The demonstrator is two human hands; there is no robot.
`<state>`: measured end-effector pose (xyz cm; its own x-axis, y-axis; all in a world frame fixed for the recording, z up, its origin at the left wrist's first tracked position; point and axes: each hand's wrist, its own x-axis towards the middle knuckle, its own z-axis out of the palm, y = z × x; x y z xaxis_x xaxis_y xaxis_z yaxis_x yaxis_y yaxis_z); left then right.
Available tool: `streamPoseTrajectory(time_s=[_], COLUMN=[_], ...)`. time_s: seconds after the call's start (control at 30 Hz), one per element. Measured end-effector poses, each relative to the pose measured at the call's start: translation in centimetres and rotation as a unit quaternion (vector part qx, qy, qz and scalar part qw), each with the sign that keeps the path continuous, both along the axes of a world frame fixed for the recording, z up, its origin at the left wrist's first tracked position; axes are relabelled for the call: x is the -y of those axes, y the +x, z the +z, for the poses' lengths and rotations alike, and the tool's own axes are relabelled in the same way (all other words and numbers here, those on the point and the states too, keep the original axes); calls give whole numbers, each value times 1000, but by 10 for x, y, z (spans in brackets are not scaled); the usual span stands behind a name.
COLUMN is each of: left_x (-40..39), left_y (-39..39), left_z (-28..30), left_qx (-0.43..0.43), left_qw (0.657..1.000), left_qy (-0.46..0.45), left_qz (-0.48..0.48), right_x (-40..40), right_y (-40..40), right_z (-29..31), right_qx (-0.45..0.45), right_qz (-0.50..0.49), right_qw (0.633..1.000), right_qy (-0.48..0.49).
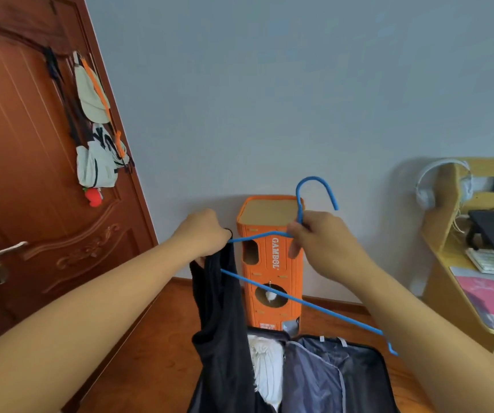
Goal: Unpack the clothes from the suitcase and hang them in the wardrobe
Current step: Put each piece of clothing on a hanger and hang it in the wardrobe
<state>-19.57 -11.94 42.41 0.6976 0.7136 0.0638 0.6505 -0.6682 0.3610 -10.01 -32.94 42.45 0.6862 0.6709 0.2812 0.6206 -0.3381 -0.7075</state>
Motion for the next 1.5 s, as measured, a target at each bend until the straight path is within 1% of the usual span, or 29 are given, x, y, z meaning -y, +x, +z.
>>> streamPoseTrajectory(time_s=[0.03,0.1,0.13,0.17,0.2,0.27,0.3,0.33,0.4,0.43,0.47,0.53,0.6,0.7,0.77,0.83,0.87,0.93,1.0,1.07,1.13,1.17,1.2,1.27,1.3,1.33,1.37,1.4,1.5], left_x=[-3,-3,1,7,13,25,29,31,37,41,46,57,65,71,72,69,67,63,60,55,45,38,31,21,17,13,12,12,11], left_y=[0,0,1,2,4,6,7,8,11,10,10,7,3,2,0,-5,-8,-9,-5,1,0,-4,-9,-23,-28,-31,-35,-39,-52], left_z=[2,7,7,6,4,6,10,15,24,26,27,28,29,34,37,38,37,37,44,50,55,56,54,52,52,52,51,51,50], left_qx=[7,20,18,11,3,6,19,39,87,106,118,122,107,138,137,97,85,97,119,115,111,118,124,131,138,145,148,150,166], left_qw=[1000,999,999,999,999,999,998,997,995,992,991,989,984,952,927,917,906,870,857,865,897,910,917,925,928,931,933,933,931], left_qy=[-9,-32,-36,-30,-14,26,36,32,-2,-13,-16,-8,60,164,186,196,238,353,402,409,367,344,330,309,295,279,266,260,251], left_qz=[2,1,-7,-20,-32,-46,-50,-53,-56,-60,-66,-89,-128,-220,-294,-335,-340,-330,-299,-266,-219,-199,-187,-177,-180,-188,-194,-198,-208], right_x=[1,-4,-6,-8,-8,-6,-6,-7,-10,-10,-8,0,7,9,14,24,30,34,25,13,14,19,23,25,22,17,12,6,-8], right_y=[-2,-14,-16,-16,-11,0,2,1,-6,-7,-5,5,10,4,10,20,23,25,30,37,32,22,9,-11,-12,-8,-3,0,-6], right_z=[-1,-13,-20,-24,-25,-24,-28,-33,-51,-56,-56,-43,-30,-28,-23,-12,-5,6,13,12,-7,-27,-53,-108,-128,-143,-151,-154,-146], right_qx=[8,9,8,10,15,21,24,25,19,17,11,-10,-35,-24,-13,-33,-45,-47,-2,83,142,147,146,125,83,39,43,71,147], right_qz=[13,63,77,70,41,-31,-40,-20,47,56,42,-14,-20,17,5,-13,-9,9,-17,-111,-186,-188,-170,-68,-11,36,69,94,100], right_qw=[1000,995,992,992,996,999,998,999,997,997,998,998,991,990,986,978,974,973,979,972,935,927,932,972,987,992,992,988,976], right_qy=[-8,-76,-102,-102,-73,32,52,31,-54,-60,-36,67,125,136,164,205,224,226,202,189,265,290,284,189,140,112,96,100,129])
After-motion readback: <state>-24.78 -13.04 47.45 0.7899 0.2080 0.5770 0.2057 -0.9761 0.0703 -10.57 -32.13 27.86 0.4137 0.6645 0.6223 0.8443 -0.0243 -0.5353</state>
